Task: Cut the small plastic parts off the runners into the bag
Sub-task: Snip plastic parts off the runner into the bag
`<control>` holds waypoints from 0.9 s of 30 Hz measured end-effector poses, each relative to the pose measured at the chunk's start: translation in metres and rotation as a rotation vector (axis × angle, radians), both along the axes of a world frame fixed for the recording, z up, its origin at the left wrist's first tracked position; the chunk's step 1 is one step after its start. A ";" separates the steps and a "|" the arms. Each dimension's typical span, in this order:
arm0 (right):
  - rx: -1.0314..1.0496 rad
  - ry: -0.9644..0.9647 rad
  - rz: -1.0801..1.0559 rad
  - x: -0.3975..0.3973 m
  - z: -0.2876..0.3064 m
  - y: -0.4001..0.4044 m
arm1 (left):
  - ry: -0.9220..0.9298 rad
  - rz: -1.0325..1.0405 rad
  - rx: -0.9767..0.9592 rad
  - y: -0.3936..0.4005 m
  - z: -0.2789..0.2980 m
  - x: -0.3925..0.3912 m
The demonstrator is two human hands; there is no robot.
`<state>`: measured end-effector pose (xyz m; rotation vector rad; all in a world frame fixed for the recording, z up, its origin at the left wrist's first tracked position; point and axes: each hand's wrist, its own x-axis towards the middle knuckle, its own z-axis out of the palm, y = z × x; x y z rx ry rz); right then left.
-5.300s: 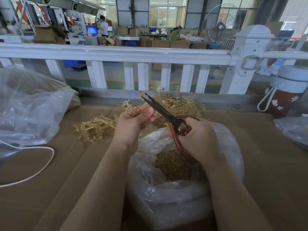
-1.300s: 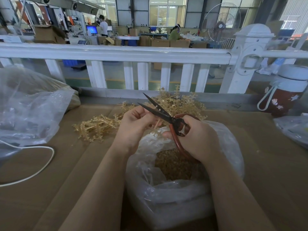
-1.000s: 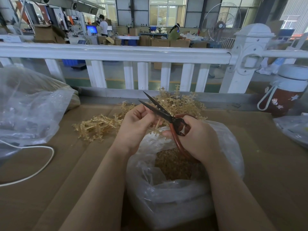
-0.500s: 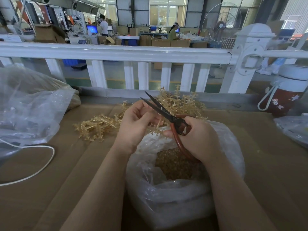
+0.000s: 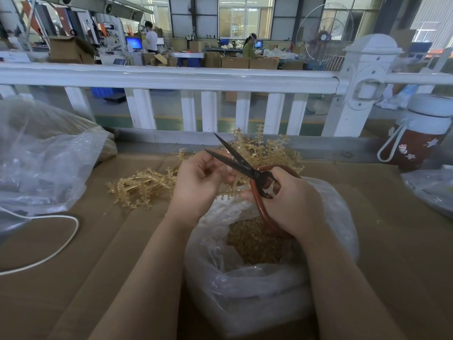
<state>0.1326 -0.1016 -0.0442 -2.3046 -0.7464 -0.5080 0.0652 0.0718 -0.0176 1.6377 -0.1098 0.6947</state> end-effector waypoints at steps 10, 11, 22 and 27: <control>-0.017 -0.030 -0.053 -0.002 0.001 0.000 | 0.046 -0.018 0.017 0.002 -0.001 0.001; -0.008 -0.028 -0.052 -0.002 0.001 0.000 | 0.044 -0.023 0.013 0.002 -0.001 0.001; 0.039 -0.018 -0.047 -0.001 0.001 0.001 | 0.020 -0.041 -0.020 0.001 -0.001 0.002; 0.039 -0.019 -0.035 0.000 0.002 0.001 | 0.005 -0.057 -0.016 0.001 0.000 0.002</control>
